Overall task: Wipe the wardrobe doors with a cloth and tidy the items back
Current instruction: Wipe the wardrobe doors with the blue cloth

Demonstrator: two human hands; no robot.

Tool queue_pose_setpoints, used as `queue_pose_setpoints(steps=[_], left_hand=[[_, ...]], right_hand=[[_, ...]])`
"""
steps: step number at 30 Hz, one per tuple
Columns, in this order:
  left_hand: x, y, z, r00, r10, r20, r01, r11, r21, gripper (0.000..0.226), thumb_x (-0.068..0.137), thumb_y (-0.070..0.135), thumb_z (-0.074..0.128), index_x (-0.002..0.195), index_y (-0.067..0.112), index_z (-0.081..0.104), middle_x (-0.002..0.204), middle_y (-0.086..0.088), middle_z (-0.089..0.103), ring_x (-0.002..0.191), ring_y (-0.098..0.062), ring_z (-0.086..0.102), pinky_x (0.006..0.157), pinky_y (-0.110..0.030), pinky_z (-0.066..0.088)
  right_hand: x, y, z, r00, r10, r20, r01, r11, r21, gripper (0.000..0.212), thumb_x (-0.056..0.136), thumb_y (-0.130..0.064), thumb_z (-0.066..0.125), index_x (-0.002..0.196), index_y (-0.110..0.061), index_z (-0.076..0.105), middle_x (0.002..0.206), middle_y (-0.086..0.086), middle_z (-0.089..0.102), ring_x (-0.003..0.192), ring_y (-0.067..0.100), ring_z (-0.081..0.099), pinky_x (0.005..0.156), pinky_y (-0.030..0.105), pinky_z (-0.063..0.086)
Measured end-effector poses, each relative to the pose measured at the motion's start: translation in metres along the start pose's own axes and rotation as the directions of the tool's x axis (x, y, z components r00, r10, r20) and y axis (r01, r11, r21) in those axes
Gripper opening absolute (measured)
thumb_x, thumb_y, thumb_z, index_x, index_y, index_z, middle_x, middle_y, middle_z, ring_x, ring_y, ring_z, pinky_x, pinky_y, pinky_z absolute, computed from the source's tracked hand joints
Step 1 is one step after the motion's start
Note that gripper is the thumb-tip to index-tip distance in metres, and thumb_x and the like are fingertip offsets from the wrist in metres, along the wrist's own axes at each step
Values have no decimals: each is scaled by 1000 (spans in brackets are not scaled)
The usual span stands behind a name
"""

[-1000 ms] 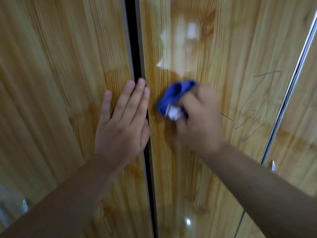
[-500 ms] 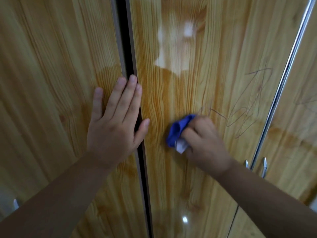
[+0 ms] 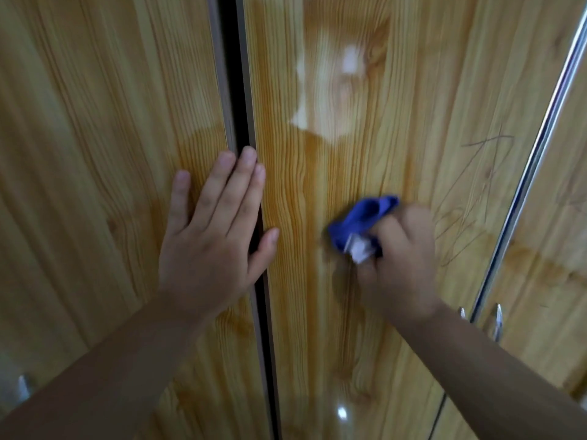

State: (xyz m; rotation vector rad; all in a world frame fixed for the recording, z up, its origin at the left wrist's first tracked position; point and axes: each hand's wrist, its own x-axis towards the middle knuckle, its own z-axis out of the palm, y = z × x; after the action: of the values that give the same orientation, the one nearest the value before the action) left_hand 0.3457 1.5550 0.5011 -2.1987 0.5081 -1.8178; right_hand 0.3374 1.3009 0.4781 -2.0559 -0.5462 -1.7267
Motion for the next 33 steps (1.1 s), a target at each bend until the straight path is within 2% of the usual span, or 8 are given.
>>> queue_pose_setpoints(steps=[5,10,13,17,22,27,30,33], left_hand=[[-1,2,1,1000,-14,-11,14,1000,6,78,105,49,45,166,7,20,175,-7,14,162,-24,12,130,-55,6],[2,4,-11,1000,-27,12,28,997,-76,73,105,43,50,166,13,23,176,-5,3,162,-26,14,130,-56,9],[14,25,-24,1000,11,-14,-14,980,-200,70,103,33,54,163,13,27,174,-8,11,162,-26,13,129,-56,16],[63,69,-35,980,195,-29,-195,936,-293,58,105,25,51,160,10,37,169,-10,30,158,-29,27,128,-53,21],[138,86,-27,971,238,-26,-239,952,-191,51,109,27,41,158,13,41,169,-8,33,158,-29,28,128,-55,20],[160,87,-10,957,288,31,-287,957,-41,55,112,32,31,164,15,28,173,-3,22,161,-26,19,129,-58,12],[158,89,-5,957,290,19,-290,957,-7,55,113,32,27,165,15,26,173,-3,22,161,-27,18,128,-58,12],[158,89,-3,958,288,11,-288,958,-1,55,113,33,25,165,15,25,174,-2,21,161,-27,18,128,-58,11]], right_hand=[[-92,6,-5,975,35,219,-39,999,12,22,87,-15,61,67,-6,62,72,8,51,72,23,43,70,27,32],[-87,3,-22,932,78,353,-107,992,64,7,83,-12,64,76,-11,65,79,0,52,75,19,48,70,26,37],[-78,2,-42,914,144,380,-207,970,130,4,83,-11,67,81,-14,68,84,-3,57,80,16,50,69,26,42],[-60,10,-69,907,286,308,-347,923,165,9,83,-14,59,87,-16,68,94,-8,59,90,14,54,80,17,41],[-23,27,-86,920,367,138,-390,894,220,15,85,-19,55,95,-15,65,94,-8,57,89,12,54,77,15,40],[22,41,-86,936,348,-47,-332,921,204,18,85,-13,49,98,-15,61,96,-14,49,88,10,50,79,11,36],[48,50,-77,936,322,-140,-298,940,166,18,85,-8,50,98,-11,62,97,-9,52,91,10,48,82,15,36],[53,53,-59,950,277,-147,-260,958,122,13,85,-5,55,95,-7,63,96,0,57,92,18,51,84,24,39]])
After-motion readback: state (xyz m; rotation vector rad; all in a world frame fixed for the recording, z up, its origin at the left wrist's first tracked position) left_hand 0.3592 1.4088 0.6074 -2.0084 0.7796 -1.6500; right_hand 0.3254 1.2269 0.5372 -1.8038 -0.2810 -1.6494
